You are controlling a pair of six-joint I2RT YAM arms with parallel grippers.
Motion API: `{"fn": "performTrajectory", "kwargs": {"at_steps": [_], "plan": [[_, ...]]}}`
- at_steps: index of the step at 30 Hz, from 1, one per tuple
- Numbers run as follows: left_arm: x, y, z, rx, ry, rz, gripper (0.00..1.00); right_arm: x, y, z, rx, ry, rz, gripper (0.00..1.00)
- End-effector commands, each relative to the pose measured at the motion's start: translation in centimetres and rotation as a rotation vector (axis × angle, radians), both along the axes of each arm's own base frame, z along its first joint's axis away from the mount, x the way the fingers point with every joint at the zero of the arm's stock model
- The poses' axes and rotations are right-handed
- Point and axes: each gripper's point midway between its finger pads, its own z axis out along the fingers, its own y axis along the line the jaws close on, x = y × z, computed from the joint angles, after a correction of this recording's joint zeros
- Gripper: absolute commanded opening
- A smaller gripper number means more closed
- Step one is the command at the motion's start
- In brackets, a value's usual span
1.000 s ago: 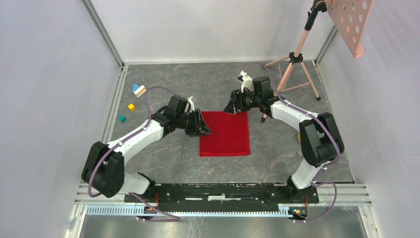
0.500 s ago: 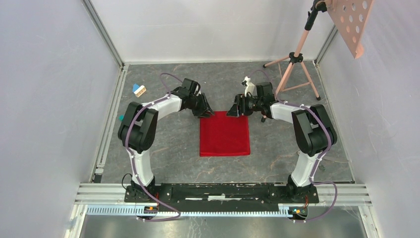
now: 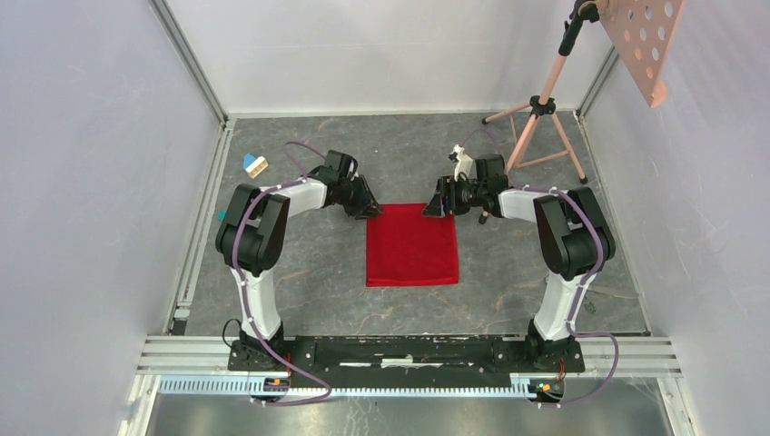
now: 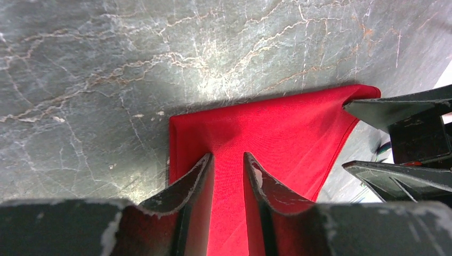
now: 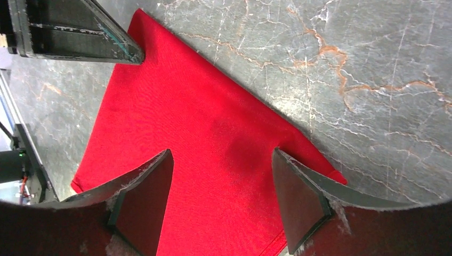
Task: Fold the napkin into a case and place the utensils inside
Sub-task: Smooth out the square-folded napkin at the center of the board.
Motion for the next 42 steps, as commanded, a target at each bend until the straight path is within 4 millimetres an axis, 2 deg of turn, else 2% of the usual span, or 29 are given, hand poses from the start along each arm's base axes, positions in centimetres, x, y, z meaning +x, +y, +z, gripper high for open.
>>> {"fn": "performTrajectory", "kwargs": {"at_steps": [1,3,5,8,12,15,17,21,24,27,31,35,39,42], "plan": [[-2.2,1.9,-2.6,0.088,0.063,0.029,0.35,0.8,-2.7,-0.5,-0.152,-0.022,-0.049,0.74],[-2.4,1.3,-1.4,0.061,0.049,0.017,0.35,0.9,-4.4,-0.2,-0.252,-0.030,-0.088,0.74],[-2.4,0.7,0.2,0.032,0.028,0.002,0.35,0.8,-5.2,0.8,-0.311,-0.051,-0.109,0.75],[-2.4,-0.2,3.7,-0.015,-0.023,-0.026,0.40,-0.6,-5.0,2.9,-0.370,-0.087,-0.115,0.75],[-3.6,-0.4,8.5,-0.054,-0.102,-0.075,0.62,-5.0,-3.2,5.5,-0.355,-0.118,-0.074,0.75],[-6.3,0.5,9.7,-0.055,-0.123,-0.102,0.73,-8.6,-3.0,6.4,-0.252,-0.066,-0.112,0.75],[-8.8,0.8,9.1,-0.066,-0.103,-0.125,0.76,-10.7,-3.3,6.2,-0.192,0.001,-0.173,0.74],[-14.0,-0.5,7.4,-0.109,-0.049,-0.206,0.73,-13.7,-4.2,5.4,-0.098,0.110,-0.295,0.66],[-16.0,-1.1,6.9,-0.101,-0.070,-0.245,0.72,-14.7,-5.6,4.4,-0.084,0.154,-0.375,0.58],[-17.7,-1.1,6.0,-0.037,-0.074,-0.294,0.73,-15.7,-6.2,3.4,-0.102,0.181,-0.394,0.56],[-18.7,0.5,4.7,0.105,-0.099,-0.310,0.74,-17.2,-6.4,1.8,-0.109,0.231,-0.387,0.49],[-19.1,1.4,4.2,0.140,-0.104,-0.296,0.70,-17.4,-6.3,1.3,-0.098,0.243,-0.387,0.44],[-19.0,1.4,3.6,0.152,-0.096,-0.292,0.66,-17.4,-6.4,0.9,-0.104,0.247,-0.392,0.41],[-18.8,0.9,3.4,0.135,-0.092,-0.293,0.67,-17.5,-6.3,0.6,-0.106,0.258,-0.384,0.36]]}}
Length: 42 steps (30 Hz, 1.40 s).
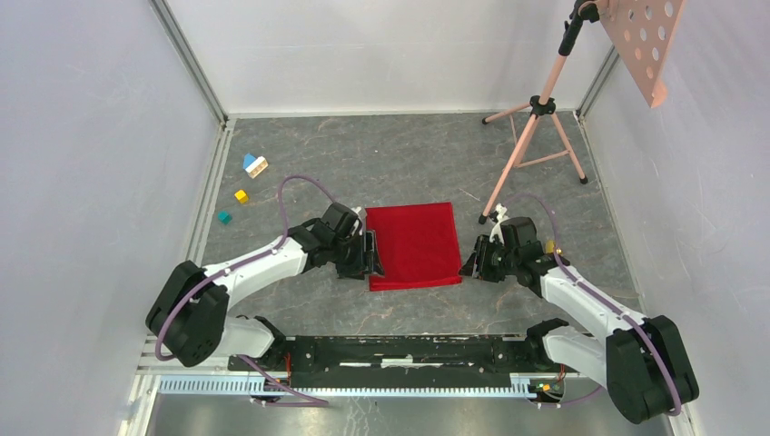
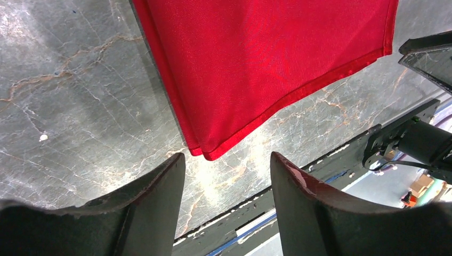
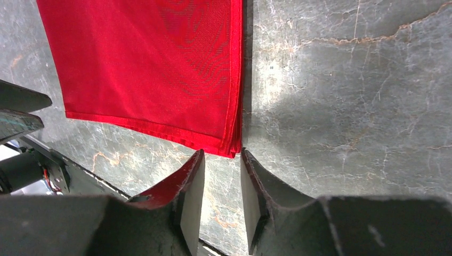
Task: Fold the napkin into a case and place the utensils inside
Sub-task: Smooth out the square-folded napkin at the center of the board, then pick up the top corner of the square-folded napkin from the center of the board.
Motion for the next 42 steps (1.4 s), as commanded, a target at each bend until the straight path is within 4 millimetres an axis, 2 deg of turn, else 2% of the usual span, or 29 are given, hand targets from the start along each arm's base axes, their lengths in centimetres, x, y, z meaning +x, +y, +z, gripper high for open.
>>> {"fn": "performTrajectory", "kwargs": {"at_steps": [1,9,18,28,38,40,42], "plan": [[0.7,-0.1,-0.4,0.019,-0.035,-0.019,0.68,0.8,0.4,0.3,0.023,-0.025,-0.006,0.34],[0.8,-0.2,-1.2,0.036,-0.011,-0.025,0.68,0.4,0.9,-0.4,0.048,-0.007,0.007,0.31],[0.8,-0.2,-1.4,0.040,-0.009,-0.021,0.65,0.4,1.5,-0.2,0.067,-0.009,0.022,0.21],[0.5,0.0,-2.2,0.048,0.006,-0.024,0.57,-0.1,1.7,-0.8,0.075,0.002,0.029,0.25],[0.3,0.2,-2.2,0.050,0.006,-0.020,0.53,0.0,1.6,-1.0,0.059,-0.001,0.035,0.22],[0.2,0.3,-2.3,0.051,0.008,-0.020,0.53,0.0,1.7,-1.0,0.056,-0.005,0.040,0.17],[0.2,0.4,-2.5,0.056,0.011,-0.019,0.53,0.3,1.7,-0.7,0.052,-0.023,0.051,0.02]]}}
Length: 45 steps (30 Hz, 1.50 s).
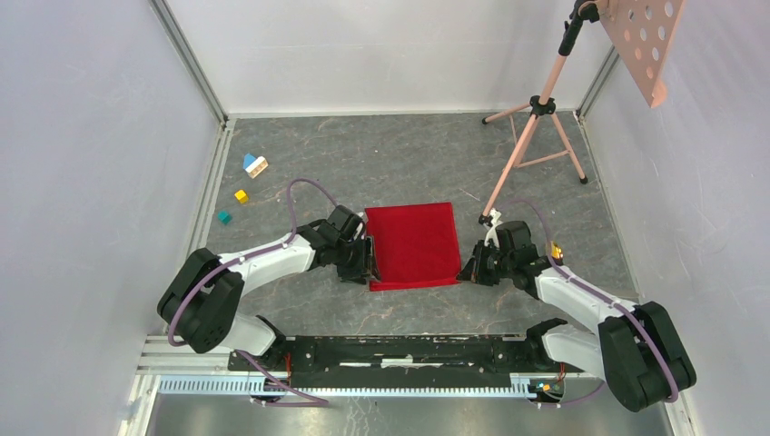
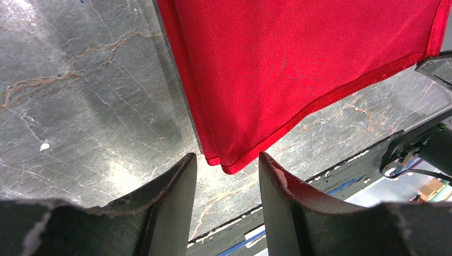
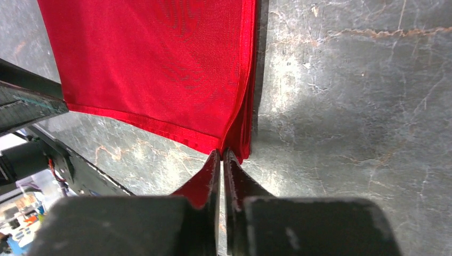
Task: Fold the napkin into a case and place the utensils inside
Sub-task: Pick up the top corner of the square-folded napkin from the center of the board, then fold the top corner of the square-folded napkin at the center of the board.
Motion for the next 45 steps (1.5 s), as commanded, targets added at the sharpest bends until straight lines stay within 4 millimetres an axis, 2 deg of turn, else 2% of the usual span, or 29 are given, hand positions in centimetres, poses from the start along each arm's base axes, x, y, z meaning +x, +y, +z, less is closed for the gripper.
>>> {"fn": "performTrajectory", "kwargs": {"at_steps": [1,5,11,17,21,25,28,32,36,41,45], "plan": [[0.5,0.1,0.0,0.003,-0.054,-0.020,0.52,1.2,0.5,0.9,0.002,-0.062,0.024,0.01],[0.3,0.5,-0.6,0.020,-0.047,-0.014,0.49,2.7,1.8,3.1,0.002,-0.136,0.082,0.01],[-0.1,1.0,-0.9,0.031,-0.045,0.003,0.44,4.5,5.1,5.4,0.013,-0.198,0.221,0.00],[-0.5,1.3,-1.5,0.033,-0.027,0.016,0.43,6.6,9.2,6.2,0.078,-0.222,0.312,0.00],[-0.9,1.5,-2.0,0.036,-0.015,0.029,0.41,9.1,12.5,6.8,0.129,-0.258,0.340,0.00],[-1.0,1.7,-2.6,0.050,-0.006,0.037,0.39,11.0,15.6,6.5,0.178,-0.254,0.362,0.00],[-1.1,1.9,-3.0,0.062,0.003,0.038,0.36,12.6,17.1,6.4,0.201,-0.263,0.359,0.00],[-1.2,2.0,-3.4,0.071,0.013,0.040,0.33,14.1,18.3,6.2,0.219,-0.267,0.357,0.00],[-1.2,1.9,-3.2,0.060,0.014,0.044,0.31,14.5,18.8,5.4,0.226,-0.252,0.368,0.00],[-1.1,0.4,-1.4,-0.017,0.015,0.028,0.32,14.7,19.2,5.5,0.240,-0.261,0.380,0.00],[-0.7,0.2,0.2,-0.038,-0.010,0.042,0.36,14.4,19.4,5.4,0.261,-0.249,0.381,0.01]]}}
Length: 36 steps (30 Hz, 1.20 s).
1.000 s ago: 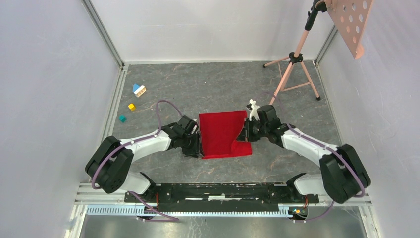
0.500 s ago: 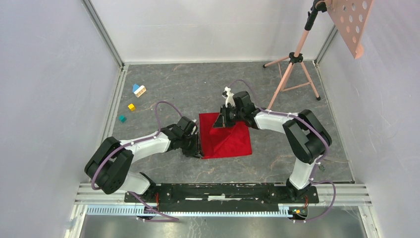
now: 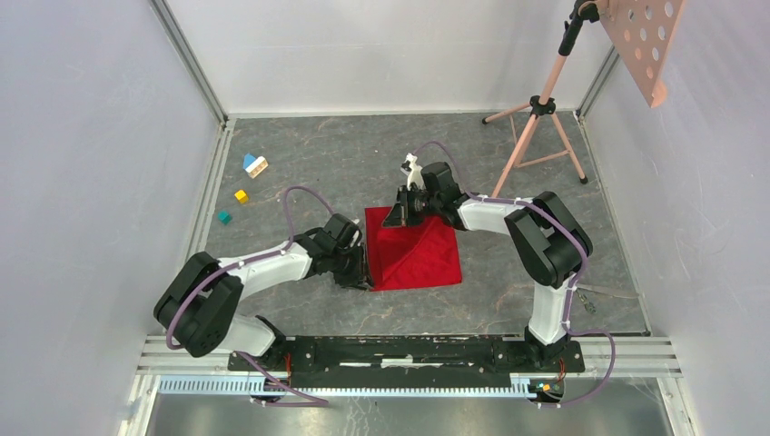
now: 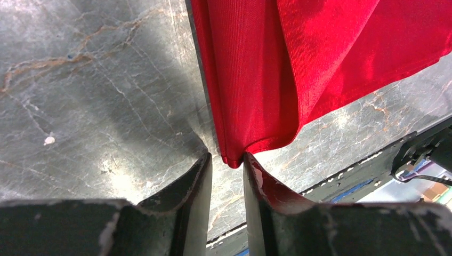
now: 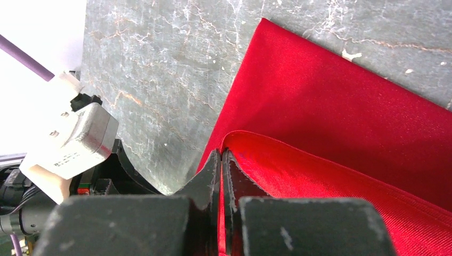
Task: Fold the napkin into a case and place the utensils inside
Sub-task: Fold the top corner of the square-folded napkin at the center of the board.
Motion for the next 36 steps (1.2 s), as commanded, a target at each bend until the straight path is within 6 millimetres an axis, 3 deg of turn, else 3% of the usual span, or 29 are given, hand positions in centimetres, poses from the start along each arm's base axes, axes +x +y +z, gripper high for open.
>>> {"fn": "performTrajectory", "kwargs": {"at_steps": [1,9,28,36], "plan": [[0.3,-0.6,2.2,-0.049,-0.013,0.028,0.36,0.9,1.4,1.8,0.074,-0.043,0.021,0.00],[1.3,-0.8,3.5,-0.065,-0.041,0.054,0.43,0.7,1.4,1.5,0.083,-0.035,0.021,0.00],[0.4,0.5,-0.1,0.013,0.002,0.045,0.28,2.5,2.7,1.8,0.114,-0.038,-0.002,0.01],[-0.2,0.9,-1.3,0.031,0.030,0.048,0.22,3.4,3.3,1.1,0.118,-0.028,-0.009,0.01]]}}
